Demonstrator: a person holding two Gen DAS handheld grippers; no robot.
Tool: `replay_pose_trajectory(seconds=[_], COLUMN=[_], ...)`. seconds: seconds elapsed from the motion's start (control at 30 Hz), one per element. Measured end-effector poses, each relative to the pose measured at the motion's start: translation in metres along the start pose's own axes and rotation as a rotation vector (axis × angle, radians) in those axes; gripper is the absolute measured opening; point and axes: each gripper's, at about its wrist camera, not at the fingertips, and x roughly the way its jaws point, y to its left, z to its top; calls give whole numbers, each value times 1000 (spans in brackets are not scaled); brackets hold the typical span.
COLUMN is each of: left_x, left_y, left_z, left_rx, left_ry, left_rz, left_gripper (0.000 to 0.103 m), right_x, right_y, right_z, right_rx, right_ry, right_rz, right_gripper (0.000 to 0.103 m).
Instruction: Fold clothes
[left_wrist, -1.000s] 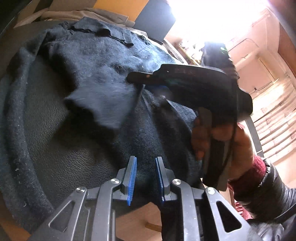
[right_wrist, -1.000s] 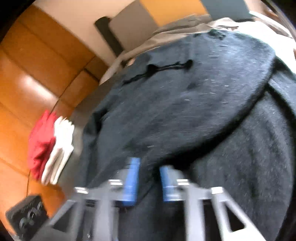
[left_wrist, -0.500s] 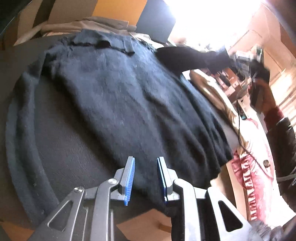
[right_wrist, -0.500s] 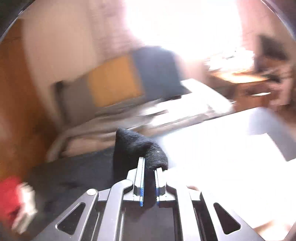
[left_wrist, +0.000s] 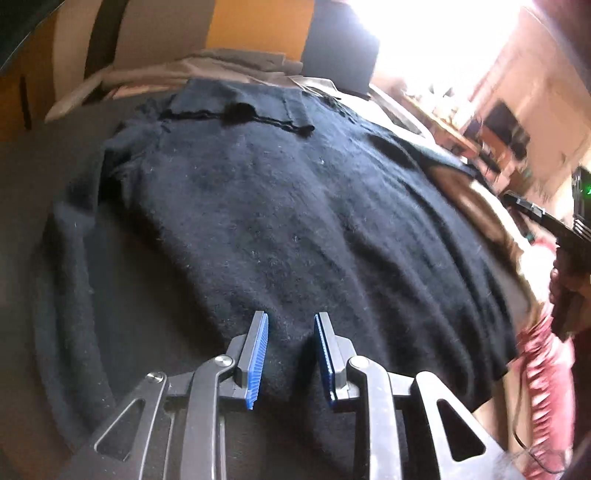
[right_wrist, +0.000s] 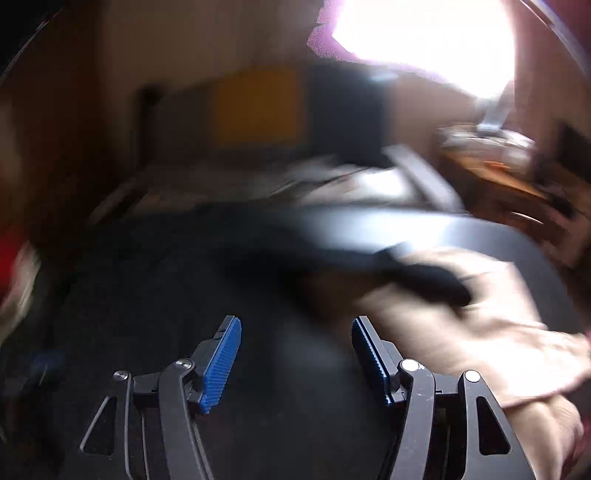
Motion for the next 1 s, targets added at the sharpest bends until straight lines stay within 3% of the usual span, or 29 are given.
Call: replay_pose_trajectory(seconds=[0.07,0.3,0.43,0.57,0.67,0.87,0.93,1.0], left_x=[2,1,4,0,-16,-81,-97,-99], left_y=[-7,11,37,73,89,136,147,147], left_z=[-2,2,11,27,33,-18,-41,-57], left_rx=[71,165,176,126,48,-183,-247,-301], left_ry=[4,39,42,64,60,-49,-66,-65], left_rz=[39,67,131,170,119,148,137,75], left_gripper=[25,27,27,27,27,27,27,28], right_x=[17,39,21,9,3,10,15,20], right_y=[36,67,88,113,128,115,116,127], right_z=[-21,-73,-92,-108,-117,-104,-102,-105], right_rx=[-126,-76,-55,-88,-134,-119,-112,-152], right_ry=[114,311,300,290,285,296,299,310], right_rz=[67,139,161,178,161,174,182,170], right_gripper=[63,66,72,79,79,82,89,100])
